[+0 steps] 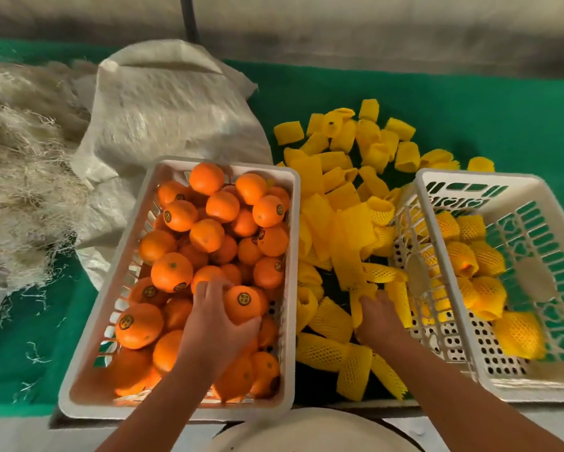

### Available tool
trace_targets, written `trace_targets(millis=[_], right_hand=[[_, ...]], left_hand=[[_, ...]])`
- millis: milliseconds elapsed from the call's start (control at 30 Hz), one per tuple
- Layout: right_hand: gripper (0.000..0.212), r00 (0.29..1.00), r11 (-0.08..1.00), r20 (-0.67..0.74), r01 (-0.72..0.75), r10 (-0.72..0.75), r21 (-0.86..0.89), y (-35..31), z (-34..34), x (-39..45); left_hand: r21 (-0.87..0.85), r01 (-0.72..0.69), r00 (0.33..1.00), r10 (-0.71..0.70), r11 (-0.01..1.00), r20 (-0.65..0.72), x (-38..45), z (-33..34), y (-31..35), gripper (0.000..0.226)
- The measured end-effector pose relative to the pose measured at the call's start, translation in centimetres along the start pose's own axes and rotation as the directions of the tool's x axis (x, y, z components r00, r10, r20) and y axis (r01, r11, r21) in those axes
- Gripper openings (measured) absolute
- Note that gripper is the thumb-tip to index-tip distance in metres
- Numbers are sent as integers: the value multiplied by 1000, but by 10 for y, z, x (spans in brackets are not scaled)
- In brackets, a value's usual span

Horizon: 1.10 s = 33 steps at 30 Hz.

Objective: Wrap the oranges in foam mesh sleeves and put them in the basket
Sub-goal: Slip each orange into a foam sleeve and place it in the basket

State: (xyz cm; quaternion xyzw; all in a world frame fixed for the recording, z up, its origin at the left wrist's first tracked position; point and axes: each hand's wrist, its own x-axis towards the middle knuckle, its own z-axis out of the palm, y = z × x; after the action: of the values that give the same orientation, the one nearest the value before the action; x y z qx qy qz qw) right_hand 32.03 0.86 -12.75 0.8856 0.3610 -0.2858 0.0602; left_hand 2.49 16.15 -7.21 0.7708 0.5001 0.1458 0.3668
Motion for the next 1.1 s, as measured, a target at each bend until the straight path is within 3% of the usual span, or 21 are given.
trace_targets(millis=[100, 167, 267, 433, 533, 600, 667, 833, 967, 1033, 1100], right_hand=[[44, 995, 984, -95, 32, -16, 173, 11, -4, -9], [30, 972, 944, -232, 101, -26, 316, 10, -13, -20], [19, 897, 866, -438, 267, -63, 423, 2, -30, -43], [12, 821, 718, -562, 450, -99, 531, -10, -58, -87], [12, 800, 692, -582, 504, -148, 517, -7, -71, -100], [11, 795, 712, -575, 516, -192, 476, 3, -77, -104], [8, 786, 717, -571, 538, -237, 442, 13, -83, -106], [23, 783, 695, -537, 575, -314, 432, 33, -85, -107], [29, 778, 737, -476, 589, -409, 330, 43, -78, -106], [29, 777, 724, -458, 602, -433, 337, 48, -75, -106], [28, 771, 704, -448, 618, -453, 350, 51, -75, -108]], left_hand=[[-293, 97, 991, -66, 951, 113, -4, -12, 23, 68], [-412, 109, 970, -6, 905, 244, -9, -20, 46, 70], [-386, 60, 880, 134, 920, 456, -20, -23, 85, 73], [-240, -62, 723, 209, 969, 659, -39, 6, 141, 71], [-199, -46, 693, 175, 979, 699, -45, 26, 160, 68], [-234, 83, 669, 119, 969, 733, -49, 32, 167, 60], [-286, 226, 651, 74, 931, 756, -56, 36, 169, 67], [-252, 237, 728, 1, 938, 686, -65, 50, 177, 95], [-274, 431, 712, -138, 860, 688, -57, 52, 193, 79], [-332, 508, 694, -149, 795, 704, -54, 49, 199, 71], [-396, 543, 689, -123, 741, 714, -55, 45, 204, 79]])
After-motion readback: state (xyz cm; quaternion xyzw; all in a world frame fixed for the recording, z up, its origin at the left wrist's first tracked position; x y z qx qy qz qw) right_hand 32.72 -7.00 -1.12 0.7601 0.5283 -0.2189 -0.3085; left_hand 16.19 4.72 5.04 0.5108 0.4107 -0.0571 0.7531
